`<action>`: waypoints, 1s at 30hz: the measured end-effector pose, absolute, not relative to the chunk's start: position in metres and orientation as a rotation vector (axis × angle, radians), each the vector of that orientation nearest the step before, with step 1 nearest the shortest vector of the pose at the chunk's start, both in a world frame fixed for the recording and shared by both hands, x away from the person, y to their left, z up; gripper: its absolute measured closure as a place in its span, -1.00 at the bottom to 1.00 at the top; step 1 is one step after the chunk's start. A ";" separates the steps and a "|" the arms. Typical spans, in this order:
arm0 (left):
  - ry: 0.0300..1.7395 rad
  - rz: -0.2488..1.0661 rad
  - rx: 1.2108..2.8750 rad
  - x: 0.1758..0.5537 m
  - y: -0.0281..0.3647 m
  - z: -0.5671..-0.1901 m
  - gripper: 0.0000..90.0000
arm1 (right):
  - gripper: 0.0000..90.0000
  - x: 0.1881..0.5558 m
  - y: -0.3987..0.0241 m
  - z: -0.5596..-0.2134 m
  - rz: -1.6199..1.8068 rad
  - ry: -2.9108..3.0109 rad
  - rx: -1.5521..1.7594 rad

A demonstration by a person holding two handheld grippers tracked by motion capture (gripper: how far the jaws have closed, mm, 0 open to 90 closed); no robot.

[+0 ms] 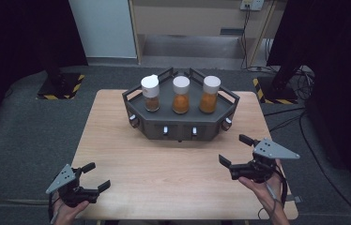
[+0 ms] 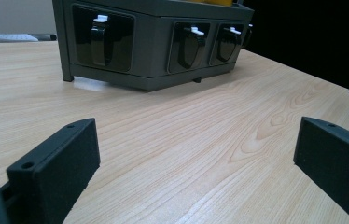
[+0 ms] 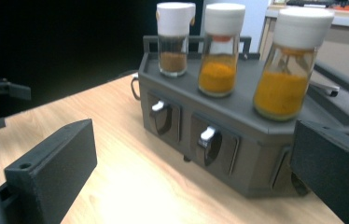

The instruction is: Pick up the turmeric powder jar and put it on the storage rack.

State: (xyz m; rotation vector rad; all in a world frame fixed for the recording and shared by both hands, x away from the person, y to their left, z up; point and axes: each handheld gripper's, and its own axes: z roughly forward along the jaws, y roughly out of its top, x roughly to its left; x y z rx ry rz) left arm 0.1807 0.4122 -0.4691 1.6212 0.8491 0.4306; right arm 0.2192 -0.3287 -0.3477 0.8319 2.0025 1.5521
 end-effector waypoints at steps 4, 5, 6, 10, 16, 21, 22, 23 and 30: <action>0.847 0.431 1.623 0.181 0.412 -0.469 -1.00 | -0.97 0.211 -0.333 -0.362 1.534 2.005 0.844; 0.846 0.430 1.624 0.181 0.412 -0.469 -1.00 | -0.97 0.209 -0.334 -0.365 1.534 2.005 0.852; 0.845 0.430 1.625 0.181 0.412 -0.469 -1.00 | -0.97 0.208 -0.335 -0.369 1.536 2.008 0.860; 0.846 0.432 1.624 0.181 0.412 -0.469 -1.00 | -0.97 0.204 -0.339 -0.382 1.533 2.015 0.894; 0.843 0.431 1.626 0.181 0.411 -0.469 -1.00 | -0.96 0.200 -0.345 -0.395 1.538 2.014 0.928; 0.842 0.430 1.626 0.181 0.412 -0.469 -1.00 | -0.96 0.199 -0.347 -0.406 1.535 2.010 0.946; 0.843 0.429 1.626 0.181 0.412 -0.469 -1.00 | -0.96 0.199 -0.348 -0.408 1.537 2.009 0.955; 0.842 0.429 1.628 0.181 0.412 -0.469 -1.00 | -0.95 0.199 -0.348 -0.410 1.539 2.005 0.967; 0.827 0.427 1.633 0.182 0.411 -0.469 -1.00 | -0.94 0.195 -0.348 -0.422 1.533 1.985 0.960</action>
